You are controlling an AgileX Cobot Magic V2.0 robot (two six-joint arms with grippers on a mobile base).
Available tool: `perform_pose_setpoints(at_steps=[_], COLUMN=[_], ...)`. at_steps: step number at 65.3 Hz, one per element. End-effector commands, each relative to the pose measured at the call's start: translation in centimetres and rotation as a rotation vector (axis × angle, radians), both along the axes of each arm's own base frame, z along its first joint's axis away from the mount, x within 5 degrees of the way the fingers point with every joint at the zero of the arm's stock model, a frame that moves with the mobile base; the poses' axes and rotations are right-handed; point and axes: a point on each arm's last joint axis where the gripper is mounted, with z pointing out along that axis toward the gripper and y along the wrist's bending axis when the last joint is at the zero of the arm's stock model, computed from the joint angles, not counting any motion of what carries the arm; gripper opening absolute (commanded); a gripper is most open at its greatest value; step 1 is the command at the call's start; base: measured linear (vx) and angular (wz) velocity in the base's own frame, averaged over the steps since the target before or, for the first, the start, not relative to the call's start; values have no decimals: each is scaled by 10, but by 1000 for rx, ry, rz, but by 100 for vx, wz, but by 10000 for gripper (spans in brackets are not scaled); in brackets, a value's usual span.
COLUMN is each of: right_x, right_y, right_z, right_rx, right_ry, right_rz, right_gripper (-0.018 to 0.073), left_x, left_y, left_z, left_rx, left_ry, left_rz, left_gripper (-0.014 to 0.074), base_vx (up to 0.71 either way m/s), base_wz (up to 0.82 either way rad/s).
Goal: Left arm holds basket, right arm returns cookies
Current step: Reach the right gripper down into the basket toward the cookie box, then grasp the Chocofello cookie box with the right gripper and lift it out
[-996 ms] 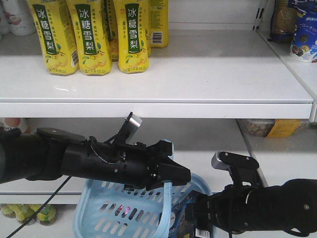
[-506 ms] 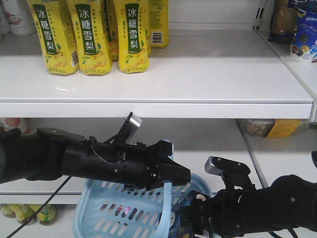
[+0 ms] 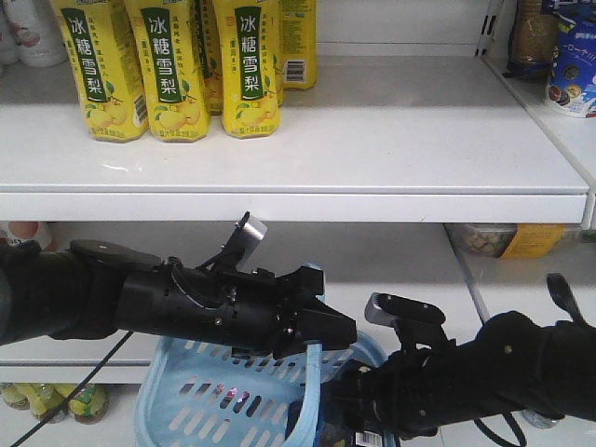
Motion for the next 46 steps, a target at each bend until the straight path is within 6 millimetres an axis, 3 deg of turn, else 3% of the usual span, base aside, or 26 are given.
perform_pose_setpoints(at_steps=[1, 28, 46], right_x=[13, 22, 22], right_y=[7, 16, 16], right_z=[11, -1, -1], right_rx=[30, 42, 41], right_ry=[-48, 28, 23], right_rz=[-2, -21, -20], right_gripper=[488, 469, 273], left_x=[4, 4, 4], left_y=[1, 1, 1], left_z=[31, 31, 31], left_rx=[-99, -99, -99], left_ry=[-88, -88, -88], left_rz=[52, 52, 52], left_gripper=[-6, -6, -6], base_vx=[0, 0, 0], base_wz=[0, 0, 0])
